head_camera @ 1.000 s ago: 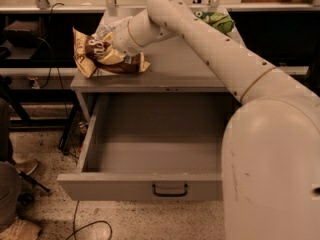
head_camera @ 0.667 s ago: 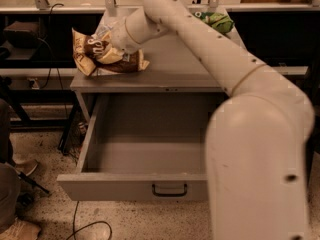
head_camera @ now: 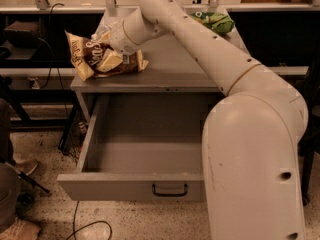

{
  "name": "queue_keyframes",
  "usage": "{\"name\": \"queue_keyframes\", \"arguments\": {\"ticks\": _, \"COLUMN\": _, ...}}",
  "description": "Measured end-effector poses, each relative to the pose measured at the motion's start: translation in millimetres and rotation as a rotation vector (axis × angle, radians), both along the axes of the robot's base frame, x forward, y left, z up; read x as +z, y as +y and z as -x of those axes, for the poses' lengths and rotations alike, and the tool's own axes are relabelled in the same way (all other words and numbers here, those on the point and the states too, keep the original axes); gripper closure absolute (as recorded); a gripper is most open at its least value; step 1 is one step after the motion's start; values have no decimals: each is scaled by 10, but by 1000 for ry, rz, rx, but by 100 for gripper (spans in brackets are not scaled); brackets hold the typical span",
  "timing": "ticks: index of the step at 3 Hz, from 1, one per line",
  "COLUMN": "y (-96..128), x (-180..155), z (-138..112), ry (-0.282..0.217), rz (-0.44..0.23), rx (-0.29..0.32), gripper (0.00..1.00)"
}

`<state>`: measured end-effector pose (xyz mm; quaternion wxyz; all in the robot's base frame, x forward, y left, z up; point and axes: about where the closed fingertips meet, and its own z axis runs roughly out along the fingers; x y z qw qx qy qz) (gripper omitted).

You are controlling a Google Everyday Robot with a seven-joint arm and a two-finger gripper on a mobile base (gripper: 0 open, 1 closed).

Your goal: Pick brown chip bag from top drawer and place on counter

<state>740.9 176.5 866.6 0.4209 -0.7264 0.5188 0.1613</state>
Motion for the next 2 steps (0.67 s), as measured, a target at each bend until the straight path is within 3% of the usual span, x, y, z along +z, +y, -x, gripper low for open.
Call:
{"name": "queue_keyframes", "arguments": {"ticks": 1, "y": 25, "x": -20, "z": 7, "ry": 3, "rz": 1, "rx": 4, "gripper": 0}}
{"name": "queue_keyframes", "arguments": {"ticks": 2, "y": 26, "x": -21, "z": 7, "ry": 3, "rz": 1, "rx": 4, "gripper": 0}}
